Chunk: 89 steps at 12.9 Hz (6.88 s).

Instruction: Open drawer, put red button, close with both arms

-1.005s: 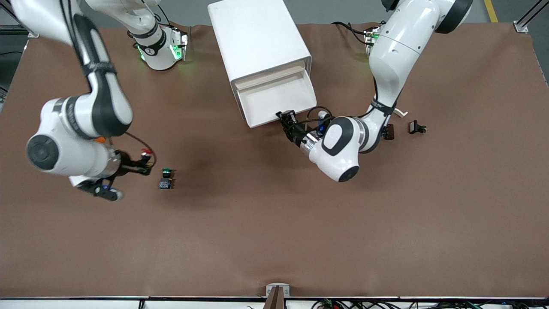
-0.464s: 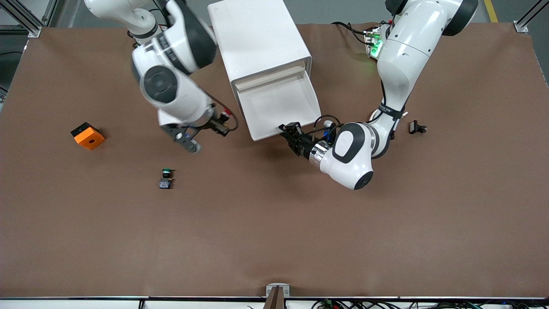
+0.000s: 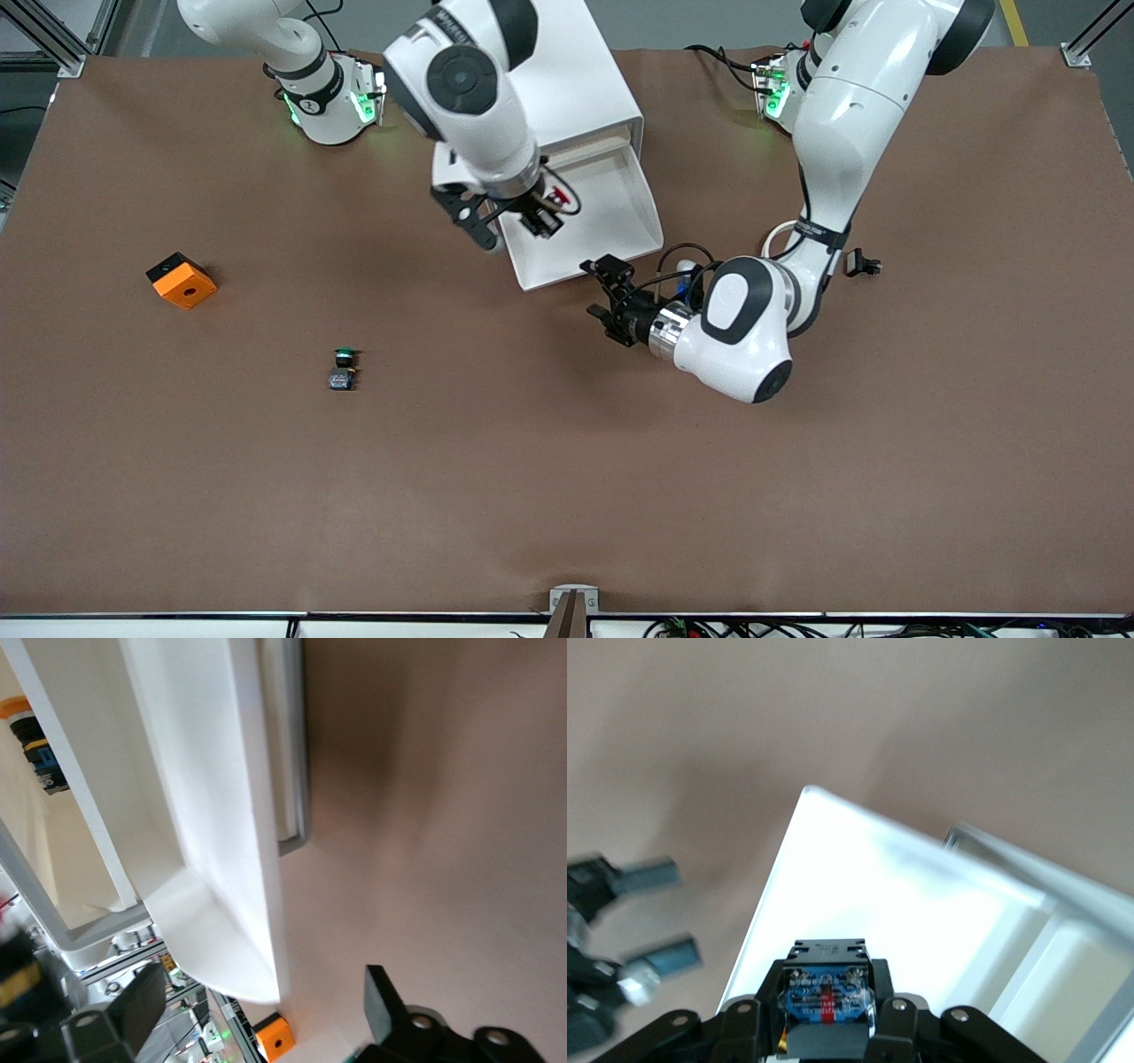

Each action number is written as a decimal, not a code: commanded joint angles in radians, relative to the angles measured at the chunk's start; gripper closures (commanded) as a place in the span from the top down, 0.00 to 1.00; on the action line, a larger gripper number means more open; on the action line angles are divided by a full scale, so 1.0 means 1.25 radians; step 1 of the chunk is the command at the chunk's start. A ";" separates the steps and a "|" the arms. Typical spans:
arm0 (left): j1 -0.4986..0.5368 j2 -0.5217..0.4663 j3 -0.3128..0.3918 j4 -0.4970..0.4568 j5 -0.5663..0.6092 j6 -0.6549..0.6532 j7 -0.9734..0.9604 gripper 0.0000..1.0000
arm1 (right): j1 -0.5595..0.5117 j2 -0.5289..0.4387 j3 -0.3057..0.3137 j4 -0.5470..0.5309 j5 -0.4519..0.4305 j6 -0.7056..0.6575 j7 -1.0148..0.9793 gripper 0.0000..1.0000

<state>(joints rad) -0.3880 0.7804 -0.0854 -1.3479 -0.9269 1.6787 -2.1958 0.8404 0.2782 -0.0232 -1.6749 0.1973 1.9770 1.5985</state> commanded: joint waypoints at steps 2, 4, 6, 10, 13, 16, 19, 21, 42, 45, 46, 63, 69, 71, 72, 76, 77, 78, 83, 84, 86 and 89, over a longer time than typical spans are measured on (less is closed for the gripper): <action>0.033 -0.008 -0.002 0.061 0.090 -0.019 0.030 1.00 | 0.071 0.030 -0.015 -0.004 -0.025 0.064 0.103 0.00; 0.049 -0.013 0.022 0.073 0.100 -0.019 0.058 1.00 | 0.102 0.064 -0.013 -0.003 -0.063 0.096 0.154 0.00; 0.066 -0.035 0.040 0.074 0.129 -0.019 0.131 1.00 | 0.113 0.093 -0.013 -0.001 -0.087 0.109 0.170 0.00; 0.069 -0.082 0.060 0.074 0.311 -0.015 0.221 1.00 | 0.107 0.100 -0.015 -0.001 -0.089 0.103 0.161 1.00; 0.072 -0.125 0.067 0.070 0.470 -0.015 0.432 1.00 | 0.102 0.100 -0.016 0.012 -0.093 0.103 0.153 1.00; 0.071 -0.149 0.063 0.054 0.541 -0.016 0.731 1.00 | 0.062 0.099 -0.017 0.046 -0.094 0.074 0.069 1.00; 0.059 -0.151 0.032 0.012 0.535 0.037 0.877 1.00 | -0.009 0.099 -0.017 0.082 -0.090 0.018 -0.077 1.00; 0.063 -0.168 -0.022 -0.048 0.540 0.128 0.885 1.00 | -0.068 0.097 -0.017 0.094 -0.090 -0.018 -0.185 1.00; -0.069 -0.141 -0.231 -0.236 0.627 0.259 0.883 1.00 | -0.567 0.034 -0.017 0.278 -0.153 -0.369 -1.183 1.00; -0.070 -0.142 -0.270 -0.238 0.624 0.229 0.831 1.00 | -0.564 0.001 -0.017 0.271 -0.151 -0.394 -1.193 1.00; -0.075 -0.137 -0.280 -0.238 0.624 0.229 0.816 1.00 | -0.558 -0.004 -0.016 0.269 -0.159 -0.411 -1.184 1.00; -0.103 -0.124 -0.261 -0.229 0.688 0.234 0.729 1.00 | -0.708 -0.247 -0.016 0.104 -0.149 -0.420 -1.297 1.00; 0.030 -0.158 -0.262 -0.153 0.912 0.229 0.731 1.00 | -0.692 -0.330 -0.017 0.006 -0.149 -0.361 -1.296 1.00; 0.072 -0.195 -0.261 -0.138 0.983 0.229 0.731 1.00 | -0.692 -0.370 -0.017 -0.037 -0.150 -0.331 -1.296 1.00; 0.097 -0.205 -0.261 -0.126 1.012 0.229 0.734 1.00 | -0.694 -0.375 -0.018 -0.036 -0.150 -0.332 -1.296 1.00; 0.225 -0.296 -0.265 -0.123 1.037 0.196 0.904 1.00 | -0.694 -0.377 -0.018 -0.041 -0.150 -0.329 -1.296 1.00; 0.249 -0.322 -0.266 -0.124 1.035 0.185 0.943 1.00 | -0.693 -0.377 -0.017 -0.039 -0.150 -0.329 -1.296 1.00; 0.277 -0.349 -0.268 -0.124 1.032 0.167 0.992 1.00 | -0.693 -0.377 -0.017 -0.039 -0.151 -0.326 -1.296 1.00; 0.361 -0.482 -0.259 -0.135 0.931 0.081 1.254 1.00 | -0.693 -0.378 -0.018 -0.039 -0.159 -0.324 -1.297 1.00; 0.362 -0.506 -0.231 -0.135 0.924 0.056 1.330 1.00 | -0.693 -0.378 -0.018 -0.039 -0.159 -0.324 -1.297 1.00; 0.372 -0.552 -0.184 -0.138 0.846 0.010 1.408 1.00 | -0.691 -0.378 -0.017 -0.039 -0.159 -0.325 -1.298 1.00; 0.355 -0.631 -0.098 -0.199 0.769 -0.008 1.466 1.00 | -0.692 -0.378 -0.013 -0.039 -0.159 -0.327 -1.298 1.00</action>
<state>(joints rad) 0.0641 0.0703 -0.2489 -1.5139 0.0789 1.6678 -0.4127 -0.0264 -0.1720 -0.0439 -1.7015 0.0067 1.5603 -0.0143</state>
